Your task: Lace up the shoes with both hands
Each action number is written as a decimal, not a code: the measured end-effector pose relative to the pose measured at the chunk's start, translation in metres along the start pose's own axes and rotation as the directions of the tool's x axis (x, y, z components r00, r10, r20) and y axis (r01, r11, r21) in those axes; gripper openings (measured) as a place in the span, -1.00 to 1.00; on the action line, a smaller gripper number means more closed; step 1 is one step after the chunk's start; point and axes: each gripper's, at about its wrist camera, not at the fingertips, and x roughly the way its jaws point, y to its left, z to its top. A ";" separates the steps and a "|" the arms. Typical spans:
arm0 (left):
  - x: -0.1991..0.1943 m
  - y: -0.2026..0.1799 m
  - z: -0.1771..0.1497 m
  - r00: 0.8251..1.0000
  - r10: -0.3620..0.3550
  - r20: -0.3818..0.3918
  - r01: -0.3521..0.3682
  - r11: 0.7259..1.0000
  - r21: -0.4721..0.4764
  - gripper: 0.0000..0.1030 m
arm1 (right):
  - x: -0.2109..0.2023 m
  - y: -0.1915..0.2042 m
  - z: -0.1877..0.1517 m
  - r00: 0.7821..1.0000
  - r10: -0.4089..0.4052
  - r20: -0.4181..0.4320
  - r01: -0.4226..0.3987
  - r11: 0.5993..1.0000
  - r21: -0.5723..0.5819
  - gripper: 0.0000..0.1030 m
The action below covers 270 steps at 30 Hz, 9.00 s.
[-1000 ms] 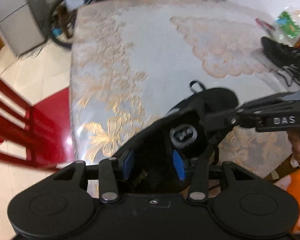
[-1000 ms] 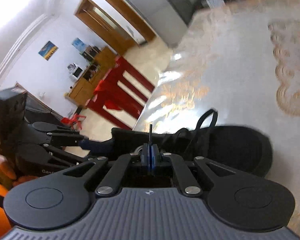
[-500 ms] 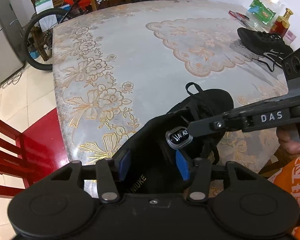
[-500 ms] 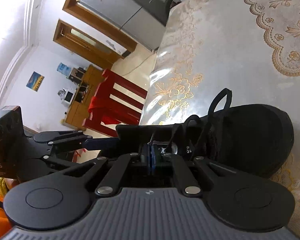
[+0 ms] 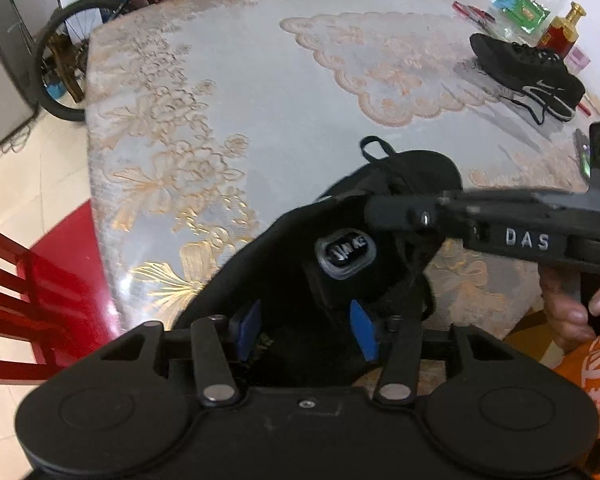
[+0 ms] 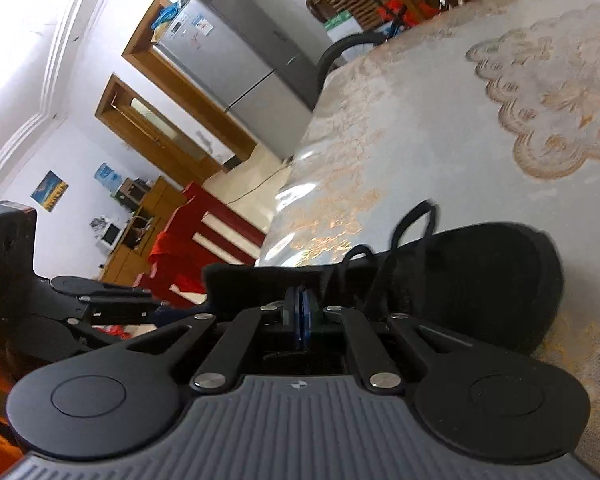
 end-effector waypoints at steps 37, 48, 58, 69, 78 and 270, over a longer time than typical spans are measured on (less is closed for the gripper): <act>-0.039 -0.048 -0.033 0.975 0.143 0.167 -0.115 0.979 -0.166 -0.13 | 0.010 0.006 0.031 0.977 -0.169 -0.128 0.060 0.799 -0.598 -0.95; -0.024 -0.035 -0.011 0.969 0.121 0.215 -0.145 0.984 0.101 -0.17 | -0.013 0.029 0.013 0.996 -0.060 -0.068 0.043 0.972 -0.229 -0.95; -0.007 0.025 -0.001 0.974 -0.121 0.190 0.149 0.979 -0.138 -0.68 | -0.001 0.025 -0.002 0.991 -0.120 -0.055 0.115 0.989 -0.094 -0.94; 0.001 0.054 0.003 0.957 -0.220 0.187 0.271 0.908 -0.320 -0.66 | 0.006 0.030 -0.007 0.990 -0.143 -0.017 0.141 0.985 -0.097 -0.94; 0.002 0.058 0.003 0.962 -0.203 0.181 0.253 0.913 -0.321 -0.63 | 0.011 0.029 -0.008 0.988 -0.152 0.016 0.153 0.982 -0.108 -0.93; -0.006 -0.041 -0.034 0.904 0.428 -0.014 -0.369 0.762 -0.533 0.42 | 0.034 -0.100 0.080 0.840 -0.361 -0.405 -0.219 0.457 -0.862 -0.25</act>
